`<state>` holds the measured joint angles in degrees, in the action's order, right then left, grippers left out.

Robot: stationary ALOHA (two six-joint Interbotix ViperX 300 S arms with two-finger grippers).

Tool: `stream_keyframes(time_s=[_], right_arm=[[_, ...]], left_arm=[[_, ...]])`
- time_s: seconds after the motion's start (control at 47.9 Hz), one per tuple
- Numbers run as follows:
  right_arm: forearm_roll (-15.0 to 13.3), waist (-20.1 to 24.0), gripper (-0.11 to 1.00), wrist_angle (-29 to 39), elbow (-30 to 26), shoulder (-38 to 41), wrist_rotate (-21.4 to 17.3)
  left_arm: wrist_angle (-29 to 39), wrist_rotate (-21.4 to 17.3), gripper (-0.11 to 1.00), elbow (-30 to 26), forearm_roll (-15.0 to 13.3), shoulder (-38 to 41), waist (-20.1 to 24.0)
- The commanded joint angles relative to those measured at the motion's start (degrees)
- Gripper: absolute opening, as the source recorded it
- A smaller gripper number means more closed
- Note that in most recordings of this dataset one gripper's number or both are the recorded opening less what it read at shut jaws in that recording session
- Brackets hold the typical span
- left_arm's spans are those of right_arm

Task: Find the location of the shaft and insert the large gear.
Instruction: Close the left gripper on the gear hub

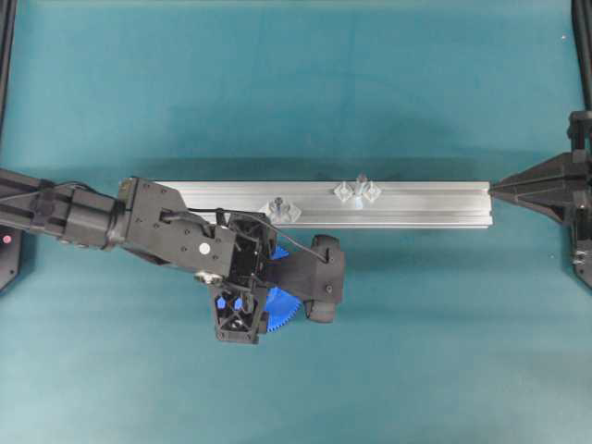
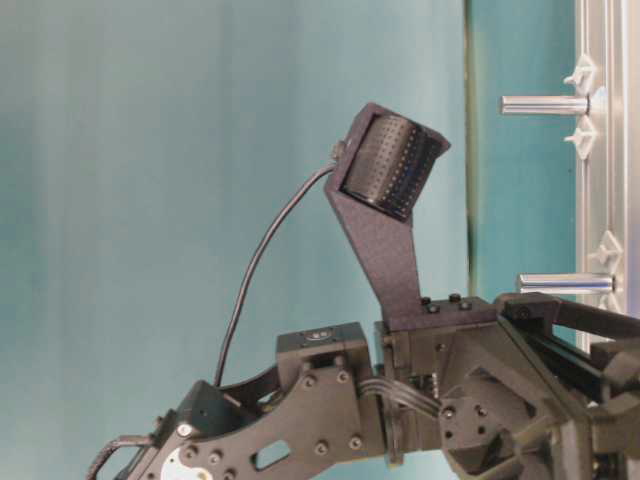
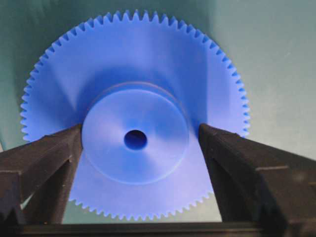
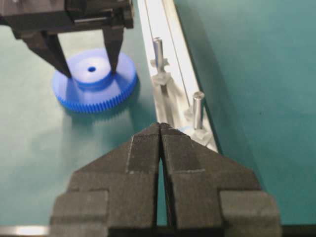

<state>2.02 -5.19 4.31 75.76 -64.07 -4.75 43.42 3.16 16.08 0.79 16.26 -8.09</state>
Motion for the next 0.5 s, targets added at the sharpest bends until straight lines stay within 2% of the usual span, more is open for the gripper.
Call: stream_keyframes(time_s=[0.0,0.084,0.48], right_arm=[[0.0,-0.2,0.0,-0.4,-0.5,0.4,-0.5],[0.0,-0.2,0.0,-0.4,-0.5,0.4,-0.5],[0.0,-0.2,0.0,-0.3,-0.4,0.0,-0.5]], left_arm=[[0.0,0.2,0.82,-0.5,0.1,-0.6,0.0],[0.0,0.0,0.71,-0.4,0.1,-0.7,0.0],[0.0,-0.4,0.7,-0.2,0.2,-1.1,0.0]])
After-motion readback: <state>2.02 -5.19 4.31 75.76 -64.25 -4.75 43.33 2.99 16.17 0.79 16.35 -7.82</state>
